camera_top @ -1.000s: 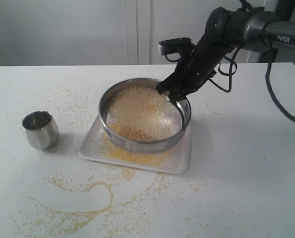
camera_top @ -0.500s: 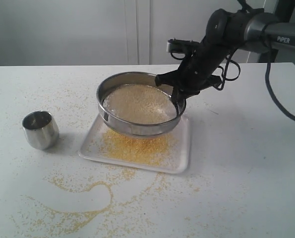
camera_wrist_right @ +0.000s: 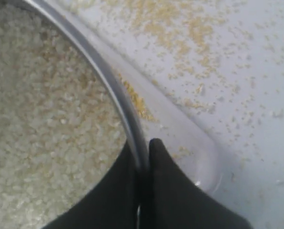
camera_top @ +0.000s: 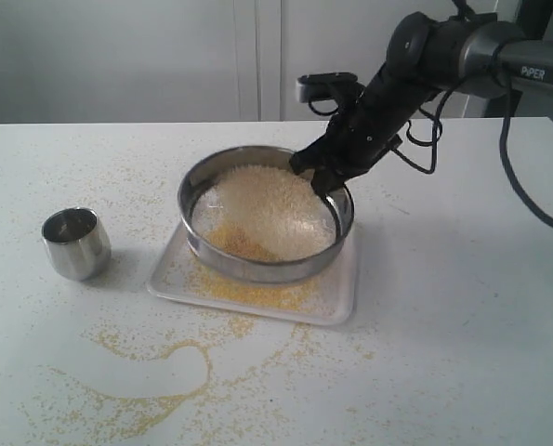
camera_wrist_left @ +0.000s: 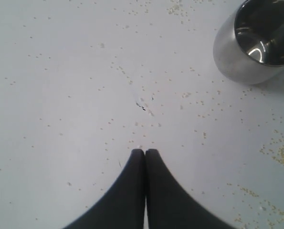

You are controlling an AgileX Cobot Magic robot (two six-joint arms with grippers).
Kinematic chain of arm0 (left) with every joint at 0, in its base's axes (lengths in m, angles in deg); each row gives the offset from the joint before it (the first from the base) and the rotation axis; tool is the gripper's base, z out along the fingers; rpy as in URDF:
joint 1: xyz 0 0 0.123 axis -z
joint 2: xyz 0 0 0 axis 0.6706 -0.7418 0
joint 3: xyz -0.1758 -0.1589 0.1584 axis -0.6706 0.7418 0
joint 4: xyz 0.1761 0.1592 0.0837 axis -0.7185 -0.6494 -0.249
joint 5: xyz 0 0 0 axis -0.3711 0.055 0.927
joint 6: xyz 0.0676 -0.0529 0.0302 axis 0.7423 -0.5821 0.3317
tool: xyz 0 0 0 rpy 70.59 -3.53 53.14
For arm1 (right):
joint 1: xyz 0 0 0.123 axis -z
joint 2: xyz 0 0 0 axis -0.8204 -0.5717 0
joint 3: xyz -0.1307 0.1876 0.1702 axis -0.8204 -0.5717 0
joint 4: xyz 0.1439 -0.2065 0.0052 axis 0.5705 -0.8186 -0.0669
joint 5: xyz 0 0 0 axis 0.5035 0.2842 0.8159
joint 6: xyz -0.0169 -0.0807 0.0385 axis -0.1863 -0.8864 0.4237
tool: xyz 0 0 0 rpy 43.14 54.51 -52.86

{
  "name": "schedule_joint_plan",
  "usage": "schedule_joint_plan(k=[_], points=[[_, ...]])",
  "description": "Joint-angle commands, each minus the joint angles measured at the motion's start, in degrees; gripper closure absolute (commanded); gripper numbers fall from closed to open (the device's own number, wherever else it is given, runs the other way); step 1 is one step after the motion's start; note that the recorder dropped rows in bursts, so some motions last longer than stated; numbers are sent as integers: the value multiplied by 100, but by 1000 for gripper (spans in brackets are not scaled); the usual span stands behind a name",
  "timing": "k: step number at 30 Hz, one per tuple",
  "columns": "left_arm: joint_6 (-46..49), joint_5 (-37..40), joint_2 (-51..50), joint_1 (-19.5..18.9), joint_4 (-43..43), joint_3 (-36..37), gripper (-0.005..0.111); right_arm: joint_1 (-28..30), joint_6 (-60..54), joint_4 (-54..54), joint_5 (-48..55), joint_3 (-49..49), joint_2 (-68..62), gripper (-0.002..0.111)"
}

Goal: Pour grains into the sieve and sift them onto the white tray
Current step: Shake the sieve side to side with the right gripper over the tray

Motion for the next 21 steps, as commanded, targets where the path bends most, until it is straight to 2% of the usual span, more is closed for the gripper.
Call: schedule_joint_plan(k=[1, 2, 3, 4, 5, 6, 9, 10, 12, 13, 14, 16, 17, 18, 19, 21], points=[[-13, 31, 42, -3, 28, -6, 107, 28, 2720, -610, -448, 33, 94, 108], [-13, 31, 42, -3, 28, -6, 107, -32, 2232, -361, -350, 33, 94, 108], [-13, 31, 42, -3, 28, -6, 107, -99, 363, -26, -1, 33, 118, 108], [-13, 31, 42, -3, 28, -6, 107, -141, -747, -38, 255, 33, 119, 108], [-13, 31, 42, -3, 28, -6, 107, -142, -1002, -184, 349, 33, 127, 108], [-13, 31, 42, -3, 28, -6, 107, -142, -521, -452, 178, 33, 127, 108], [-13, 31, 42, -3, 28, -6, 107, -75, 2614, -754, -309, 33, 76, 108], [-13, 31, 42, -3, 28, -6, 107, -139, 1788, -297, -140, 33, 76, 108], [-13, 31, 42, -3, 28, -6, 107, -202, -358, -64, 202, 33, 101, 108], [-13, 31, 42, -3, 28, -6, 107, -200, -617, -218, 211, 33, 114, 108], [-13, 31, 42, -3, 28, -6, 107, -200, -94, -448, 55, 33, 114, 108], [-13, 31, 42, -3, 28, -6, 107, -133, 2276, -1136, -438, 33, 114, 108], [-13, 31, 42, -3, 28, -6, 107, -122, 2901, -1306, -488, 33, 114, 108], [-13, 31, 42, -3, 28, -6, 107, -122, 3006, -1293, -499, 33, 114, 108], [-13, 31, 42, -3, 28, -6, 107, -180, 2534, -1112, -415, 33, 114, 108], [-13, 31, 42, -3, 28, -6, 107, -297, 644, -641, 58, 33, 114, 108]])
